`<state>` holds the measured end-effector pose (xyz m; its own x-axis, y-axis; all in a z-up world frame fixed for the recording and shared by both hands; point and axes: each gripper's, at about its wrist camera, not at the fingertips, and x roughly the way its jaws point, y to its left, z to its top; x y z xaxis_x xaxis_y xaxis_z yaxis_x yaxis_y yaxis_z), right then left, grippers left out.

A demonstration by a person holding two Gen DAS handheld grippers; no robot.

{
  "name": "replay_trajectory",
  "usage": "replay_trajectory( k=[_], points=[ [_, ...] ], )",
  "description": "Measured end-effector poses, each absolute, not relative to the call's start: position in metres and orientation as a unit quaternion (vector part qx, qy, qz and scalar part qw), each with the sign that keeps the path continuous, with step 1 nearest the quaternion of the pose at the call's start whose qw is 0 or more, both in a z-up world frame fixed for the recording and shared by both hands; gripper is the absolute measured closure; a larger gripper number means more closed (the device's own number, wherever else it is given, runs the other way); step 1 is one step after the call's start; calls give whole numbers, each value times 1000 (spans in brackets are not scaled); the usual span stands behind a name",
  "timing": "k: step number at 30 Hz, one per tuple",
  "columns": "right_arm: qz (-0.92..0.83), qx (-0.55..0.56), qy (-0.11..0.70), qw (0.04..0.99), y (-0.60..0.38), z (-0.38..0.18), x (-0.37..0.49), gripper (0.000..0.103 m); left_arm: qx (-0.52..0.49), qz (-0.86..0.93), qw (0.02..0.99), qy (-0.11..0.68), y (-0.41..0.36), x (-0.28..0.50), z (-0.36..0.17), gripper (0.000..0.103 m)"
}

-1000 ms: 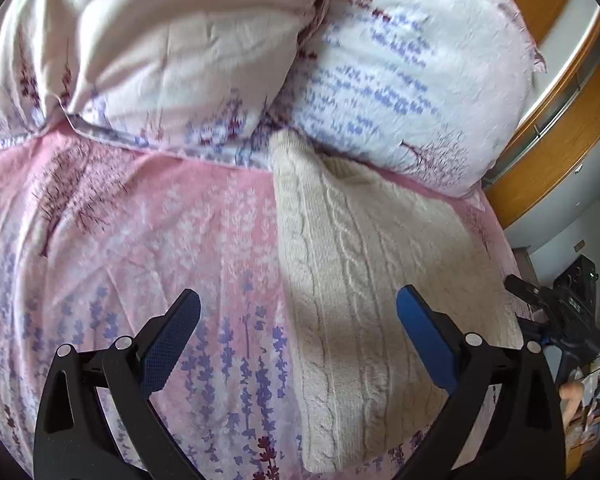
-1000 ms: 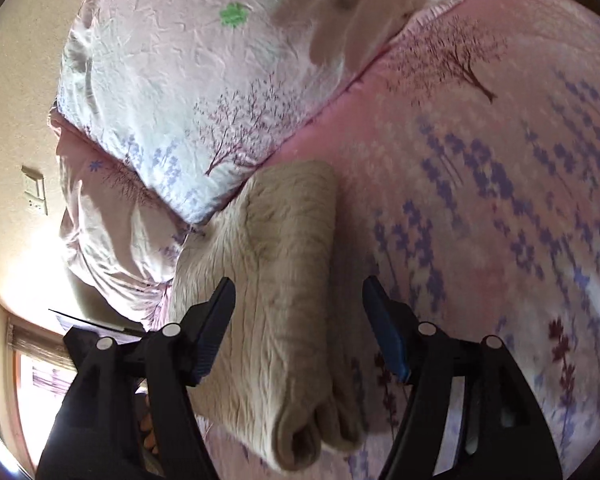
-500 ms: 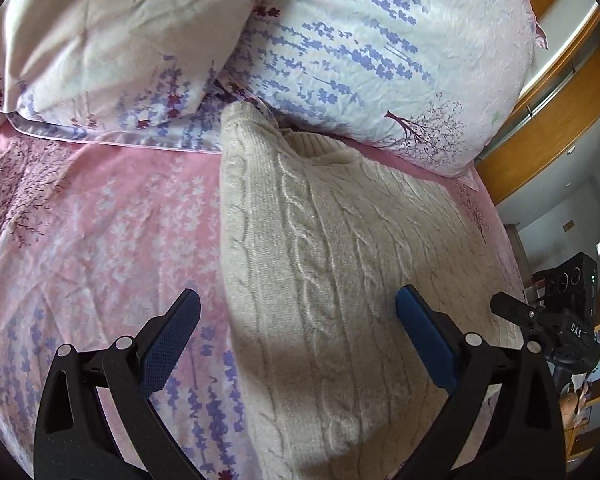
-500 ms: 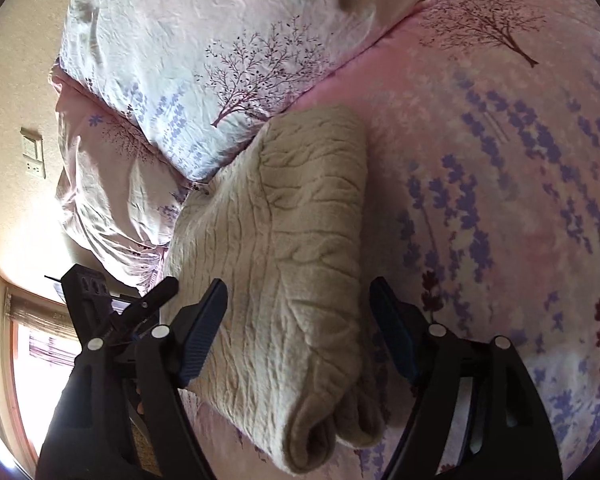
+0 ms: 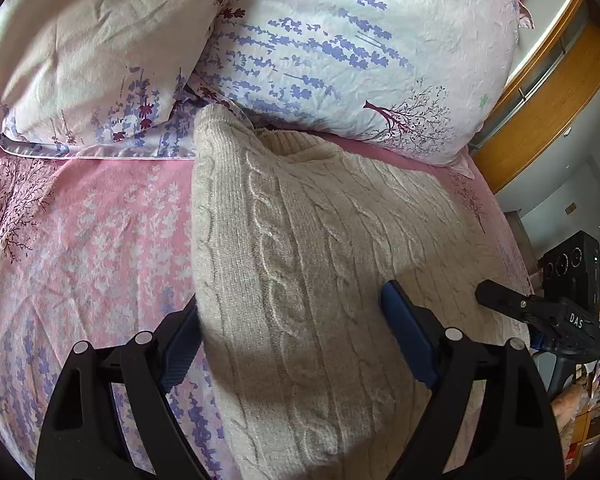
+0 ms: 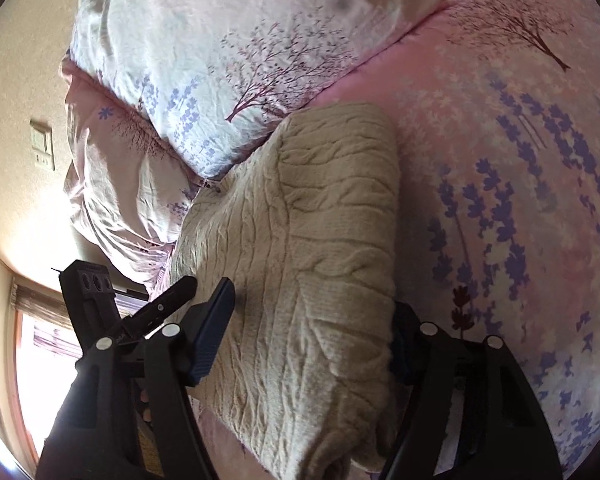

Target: Fold small clothes

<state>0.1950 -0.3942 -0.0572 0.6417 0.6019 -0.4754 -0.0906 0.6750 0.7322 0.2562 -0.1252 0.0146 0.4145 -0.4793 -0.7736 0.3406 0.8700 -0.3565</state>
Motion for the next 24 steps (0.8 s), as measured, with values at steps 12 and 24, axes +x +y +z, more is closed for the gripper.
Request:
replay_trajectory(
  k=[12,24],
  points=[
    [200,294,348,867,-378,-45,187,66,-73,-250,838,479,-123,252,19,27],
    [228,335,334,851,-381,-52,185,71,-126,-265,831,473,-103,254,17,55]
  ],
)
